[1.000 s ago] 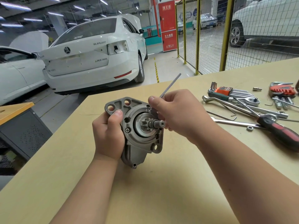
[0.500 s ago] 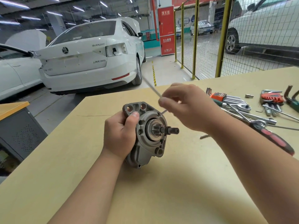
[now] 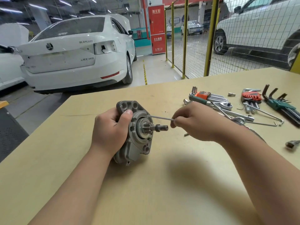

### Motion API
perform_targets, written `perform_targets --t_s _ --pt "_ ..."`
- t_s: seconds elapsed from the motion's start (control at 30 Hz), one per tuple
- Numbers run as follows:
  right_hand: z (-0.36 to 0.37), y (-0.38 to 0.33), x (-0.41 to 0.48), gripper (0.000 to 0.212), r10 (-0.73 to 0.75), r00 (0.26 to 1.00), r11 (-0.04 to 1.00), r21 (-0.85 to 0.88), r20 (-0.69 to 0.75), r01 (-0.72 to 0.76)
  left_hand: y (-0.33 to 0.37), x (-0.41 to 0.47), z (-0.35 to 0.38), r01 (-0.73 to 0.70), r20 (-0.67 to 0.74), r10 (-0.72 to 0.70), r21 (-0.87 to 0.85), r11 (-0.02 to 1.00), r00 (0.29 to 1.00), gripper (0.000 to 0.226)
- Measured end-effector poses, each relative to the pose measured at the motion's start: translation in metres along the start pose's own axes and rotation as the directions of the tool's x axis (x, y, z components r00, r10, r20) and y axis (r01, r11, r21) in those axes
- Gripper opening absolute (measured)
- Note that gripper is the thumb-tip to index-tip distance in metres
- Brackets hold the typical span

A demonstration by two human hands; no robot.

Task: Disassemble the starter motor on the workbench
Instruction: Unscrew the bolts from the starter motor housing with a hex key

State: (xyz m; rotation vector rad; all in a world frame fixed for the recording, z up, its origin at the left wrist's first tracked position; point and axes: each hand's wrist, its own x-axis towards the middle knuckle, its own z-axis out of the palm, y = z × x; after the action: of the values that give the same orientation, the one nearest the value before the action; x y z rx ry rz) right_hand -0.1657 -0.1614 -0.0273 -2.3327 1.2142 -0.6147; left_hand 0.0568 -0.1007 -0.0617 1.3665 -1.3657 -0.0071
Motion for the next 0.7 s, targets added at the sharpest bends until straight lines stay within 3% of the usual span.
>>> perform_targets --t_s 0.43,0.7 --pt "-0.001 -0.008 0.005 0.033 -0.006 0.999 0.998 -0.068 -0.044 0.003 0.001 0.001 0.004 -0.014 0.048 0.012 0.048 0.999 0.999 0.047" --pt "-0.009 -0.017 0.017 0.026 0.123 0.990 0.971 -0.216 0.063 -0.107 0.006 0.002 0.011 -0.048 0.114 0.031 0.153 0.987 0.993 0.042"
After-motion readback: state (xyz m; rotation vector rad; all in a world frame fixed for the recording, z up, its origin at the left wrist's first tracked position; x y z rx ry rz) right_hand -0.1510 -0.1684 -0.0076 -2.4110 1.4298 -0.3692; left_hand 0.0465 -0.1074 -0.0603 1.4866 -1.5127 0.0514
